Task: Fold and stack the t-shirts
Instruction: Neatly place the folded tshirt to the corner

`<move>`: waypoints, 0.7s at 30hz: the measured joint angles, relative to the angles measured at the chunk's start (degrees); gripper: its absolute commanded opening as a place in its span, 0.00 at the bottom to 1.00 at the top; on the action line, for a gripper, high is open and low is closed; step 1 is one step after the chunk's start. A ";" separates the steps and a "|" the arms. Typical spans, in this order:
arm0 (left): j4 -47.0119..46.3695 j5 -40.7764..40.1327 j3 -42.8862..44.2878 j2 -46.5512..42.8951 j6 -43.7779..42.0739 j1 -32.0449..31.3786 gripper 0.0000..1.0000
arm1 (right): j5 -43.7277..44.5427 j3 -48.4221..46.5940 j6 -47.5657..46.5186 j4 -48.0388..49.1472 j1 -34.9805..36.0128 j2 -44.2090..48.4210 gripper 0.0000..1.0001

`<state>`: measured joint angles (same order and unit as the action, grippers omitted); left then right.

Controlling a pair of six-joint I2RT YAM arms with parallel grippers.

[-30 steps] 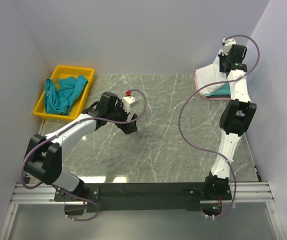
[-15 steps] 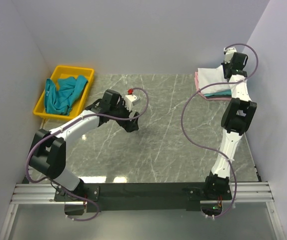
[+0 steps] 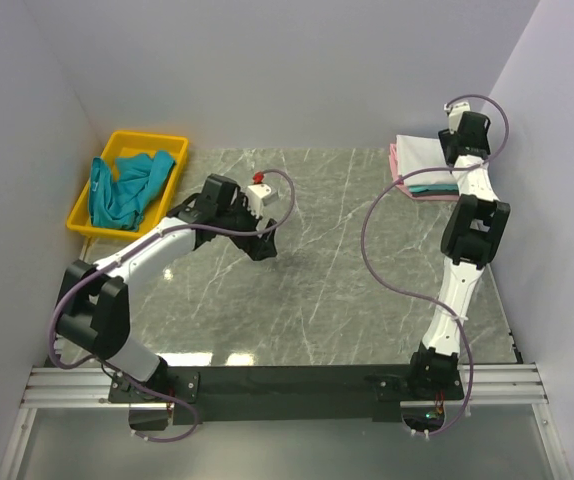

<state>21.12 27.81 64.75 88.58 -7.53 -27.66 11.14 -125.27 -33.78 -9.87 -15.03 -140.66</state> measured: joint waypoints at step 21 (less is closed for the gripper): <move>-2.60 10.10 8.66 -2.32 12.59 20.22 0.99 | -15.08 3.43 16.00 -19.32 13.70 18.36 0.52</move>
<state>18.52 37.91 73.41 86.26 5.06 -7.44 -3.95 -121.84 -17.78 -29.19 -1.32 -122.30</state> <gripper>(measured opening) 0.995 0.638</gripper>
